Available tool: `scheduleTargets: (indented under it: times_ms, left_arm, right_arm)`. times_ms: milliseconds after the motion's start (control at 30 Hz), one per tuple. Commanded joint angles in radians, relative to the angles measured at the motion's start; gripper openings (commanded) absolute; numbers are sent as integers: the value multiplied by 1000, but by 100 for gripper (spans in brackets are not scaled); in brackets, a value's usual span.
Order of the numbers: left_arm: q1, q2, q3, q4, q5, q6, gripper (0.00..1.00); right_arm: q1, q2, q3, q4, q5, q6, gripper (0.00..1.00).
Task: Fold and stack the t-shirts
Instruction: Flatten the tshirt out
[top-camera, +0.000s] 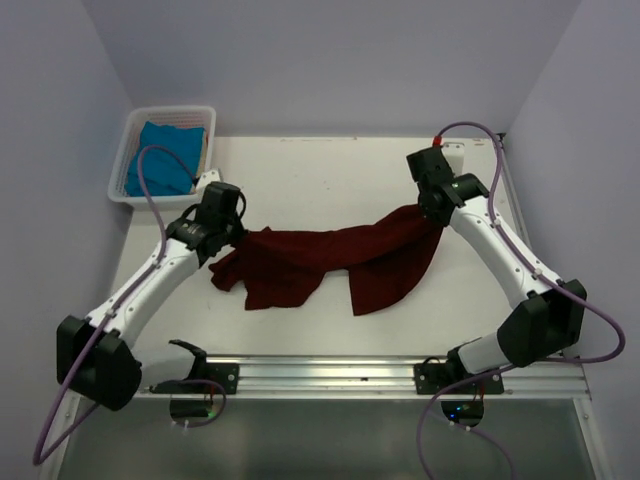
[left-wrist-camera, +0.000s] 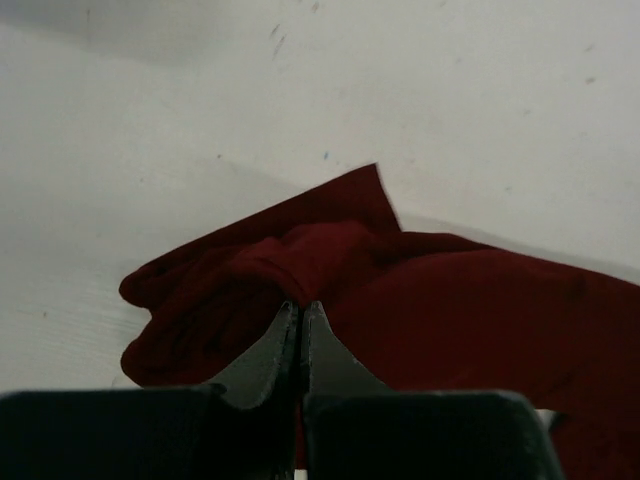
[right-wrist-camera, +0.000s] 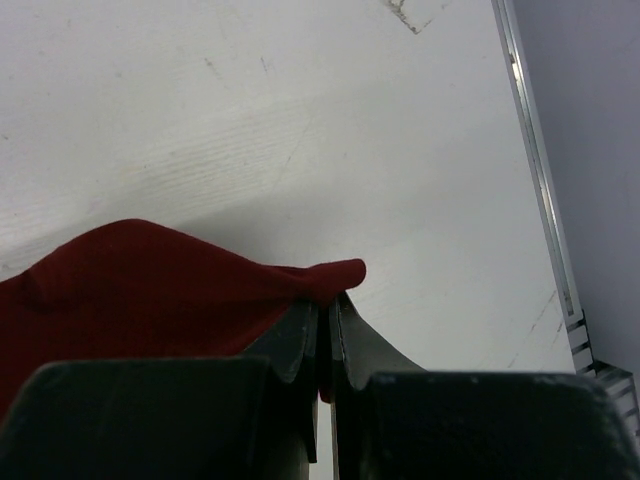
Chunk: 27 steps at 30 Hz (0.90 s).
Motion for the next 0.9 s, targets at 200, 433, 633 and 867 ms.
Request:
scheduleTargets:
  times_ms: [200,433,633,867]
  left_arm:
    - [62,293,45,319,-139,19,0]
    - [130,439,145,480,-113,129,1]
    - [127,404,167,368,-30,139,100]
    - [26,125,29,71,79,53,100]
  right_arm:
    - [-63,152,62,95,-21,2,0]
    - [-73,185,41,130,-39,6,0]
    - [-73,177,18,153,-84,0,0]
    - [-73,194,21,145,-104,6,22]
